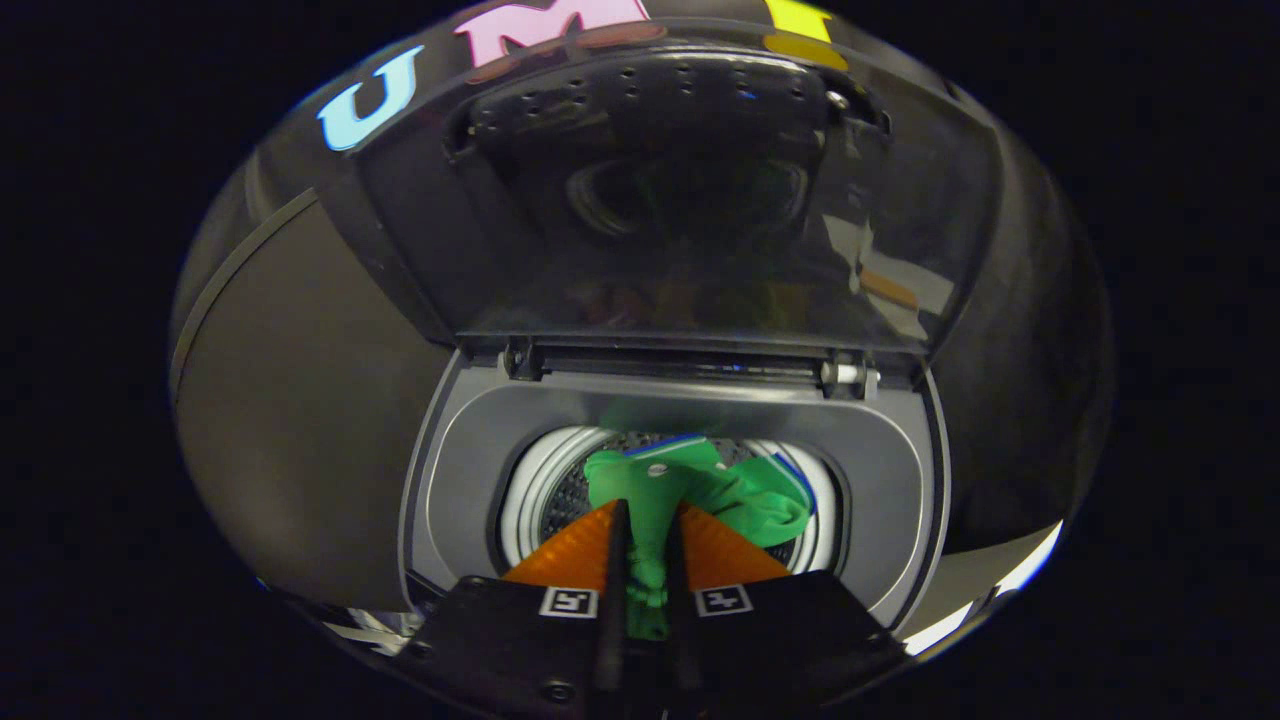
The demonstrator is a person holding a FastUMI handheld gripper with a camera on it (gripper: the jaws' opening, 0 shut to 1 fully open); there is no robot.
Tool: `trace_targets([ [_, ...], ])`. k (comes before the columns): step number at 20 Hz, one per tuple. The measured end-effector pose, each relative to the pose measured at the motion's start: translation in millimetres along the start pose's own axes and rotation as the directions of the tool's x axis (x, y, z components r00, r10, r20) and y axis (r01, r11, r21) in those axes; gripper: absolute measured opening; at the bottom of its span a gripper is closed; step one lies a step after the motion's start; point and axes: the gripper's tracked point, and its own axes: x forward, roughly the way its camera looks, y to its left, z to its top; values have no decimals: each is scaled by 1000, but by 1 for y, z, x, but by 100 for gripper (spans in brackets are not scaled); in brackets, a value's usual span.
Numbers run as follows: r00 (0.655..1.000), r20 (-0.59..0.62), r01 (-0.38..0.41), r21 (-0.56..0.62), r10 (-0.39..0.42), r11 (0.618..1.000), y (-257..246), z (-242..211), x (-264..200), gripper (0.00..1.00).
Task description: Put the clothes into the washing machine and then close the washing machine lid.
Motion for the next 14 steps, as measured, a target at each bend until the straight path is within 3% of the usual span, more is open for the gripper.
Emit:
trace_targets([
  [3, 1000, 16, 19, -48, -18, 999, -2, 2, 6, 47],
  [4, 1000, 5, 15, -34, -15, 999, 1, 1, 9, 47],
  [7, 999, -11, 35, 33, -34, 999, -3, 0, 5, 77],
  [10, 998, -23, 58, 50, -57, 997, -11, -3, 5, 79],
  [12, 997, -23, 69, 47, -68, 996, -17, -5, 5, 88],
  [13, 996, -23, 83, 44, -82, 996, -22, -7, 4, 100],
  [14, 996, -22, 91, 44, -90, 995, -24, -7, 4, 99],
])
